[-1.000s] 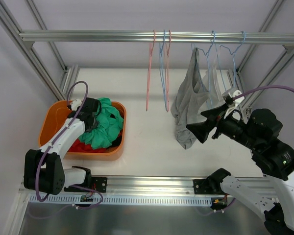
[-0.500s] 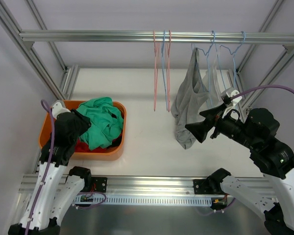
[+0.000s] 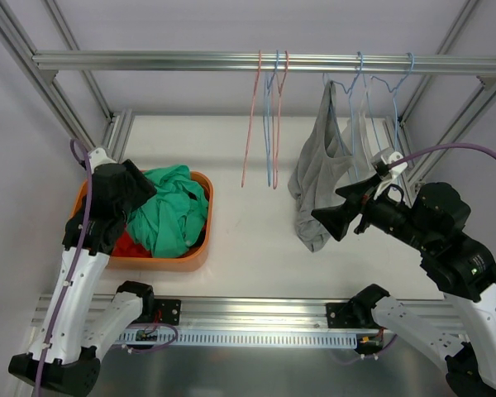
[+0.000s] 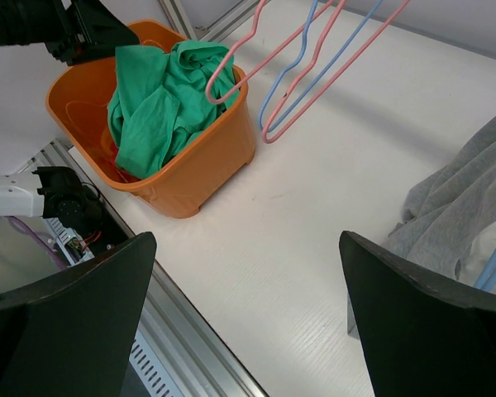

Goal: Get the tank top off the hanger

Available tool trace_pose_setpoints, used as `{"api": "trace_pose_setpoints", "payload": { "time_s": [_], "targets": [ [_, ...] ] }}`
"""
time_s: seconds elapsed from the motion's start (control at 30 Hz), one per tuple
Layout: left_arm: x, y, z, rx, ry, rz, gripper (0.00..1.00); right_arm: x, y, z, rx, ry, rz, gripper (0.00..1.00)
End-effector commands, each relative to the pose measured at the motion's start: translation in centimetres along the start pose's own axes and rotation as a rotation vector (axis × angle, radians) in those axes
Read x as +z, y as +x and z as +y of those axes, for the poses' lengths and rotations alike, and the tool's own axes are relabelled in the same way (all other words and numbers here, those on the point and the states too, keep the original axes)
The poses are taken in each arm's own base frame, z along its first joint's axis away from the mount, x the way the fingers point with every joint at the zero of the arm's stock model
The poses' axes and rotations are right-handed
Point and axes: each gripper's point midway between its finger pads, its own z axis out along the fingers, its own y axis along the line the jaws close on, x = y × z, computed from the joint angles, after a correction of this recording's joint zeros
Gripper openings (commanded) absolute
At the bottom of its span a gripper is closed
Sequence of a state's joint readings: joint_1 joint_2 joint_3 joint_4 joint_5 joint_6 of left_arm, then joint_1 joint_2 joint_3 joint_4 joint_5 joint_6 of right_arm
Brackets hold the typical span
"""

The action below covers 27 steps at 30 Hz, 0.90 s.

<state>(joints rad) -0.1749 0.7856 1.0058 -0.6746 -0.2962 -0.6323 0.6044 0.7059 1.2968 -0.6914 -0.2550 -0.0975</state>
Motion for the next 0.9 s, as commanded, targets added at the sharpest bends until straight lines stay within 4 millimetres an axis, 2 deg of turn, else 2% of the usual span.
{"api": "trace_pose_setpoints", "payload": {
  "time_s": [0.0, 0.1, 0.17, 0.2, 0.23, 0.3, 0.4, 0.43, 0.5, 0.57, 0.63, 0.67, 0.73, 0.77, 0.8, 0.83, 0.87],
  "targets": [
    [0.0, -3.3, -2.6, 0.019, 0.055, -0.05, 0.53, 0.1, -1.1, 0.1, -0.013, -0.007, -0.046, 1.0],
    [0.8, -2.6, -2.6, -0.008, 0.043, -0.03, 0.52, 0.2, -1.1, 0.0, -0.016, 0.0, -0.045, 0.99],
    [1.7, -2.4, -2.7, -0.009, 0.047, -0.034, 0.56, 0.3, -1.1, -0.2, -0.02, 0.008, -0.043, 0.99],
    [2.7, -1.4, -2.6, 0.008, 0.037, -0.007, 0.61, 0.4, -1.1, -0.4, -0.022, 0.015, -0.041, 0.99],
    [3.3, -1.3, -3.0, 0.01, 0.052, -0.006, 0.61, 0.5, -1.1, -0.5, -0.024, 0.023, -0.04, 0.99],
    [4.9, 0.1, -3.5, 0.011, 0.056, 0.054, 0.61, 0.8, -0.9, -0.6, -0.023, 0.023, -0.029, 1.0],
    [5.8, 1.7, -4.4, -0.004, 0.079, 0.126, 0.59, 1.2, -0.6, -0.8, -0.013, 0.029, -0.014, 0.99],
    [5.6, 2.5, -4.9, 0.019, 0.089, 0.134, 0.59, 1.3, -0.6, -1.5, -0.01, 0.069, -0.015, 1.0],
    [5.5, 2.7, -5.0, 0.051, 0.069, 0.106, 0.61, 1.2, -0.3, -2.6, 0.005, 0.13, -0.005, 0.99],
    [4.9, 3.4, -6.0, 0.077, 0.122, 0.136, 0.55, 0.9, -0.6, -3.8, 0.013, 0.208, -0.014, 0.99],
    [3.2, 3.8, -6.7, 0.088, 0.191, 0.133, 0.56, 0.2, -0.6, -5.1, 0.022, 0.291, -0.014, 0.99],
    [1.9, 4.3, -7.5, 0.108, 0.242, 0.132, 0.61, -0.6, -1.7, -6.1, 0.015, 0.362, -0.04, 0.99],
    [-0.5, 4.2, -7.5, 0.112, 0.313, 0.091, 0.7, -1.3, -1.9, -8.3, -0.018, 0.493, -0.01, 1.0],
    [-2.2, 3.8, -7.6, 0.108, 0.37, 0.062, 0.75, -1.9, -3.1, -8.5, -0.03, 0.517, -0.029, 1.0],
    [-2.7, 4.2, -7.3, 0.115, 0.39, 0.064, 0.8, -2.0, -3.3, -9.1, -0.056, 0.546, -0.011, 1.0],
    [-3.5, 4.6, -7.5, 0.124, 0.434, 0.079, 0.84, -1.3, -3.4, -9.8, -0.065, 0.57, 0.016, 0.99],
    [-4.1, 4.7, -7.5, 0.154, 0.471, 0.074, 0.99, -1.0, -3.7, -10.1, -0.07, 0.58, 0.023, 0.97]
  ]
}}
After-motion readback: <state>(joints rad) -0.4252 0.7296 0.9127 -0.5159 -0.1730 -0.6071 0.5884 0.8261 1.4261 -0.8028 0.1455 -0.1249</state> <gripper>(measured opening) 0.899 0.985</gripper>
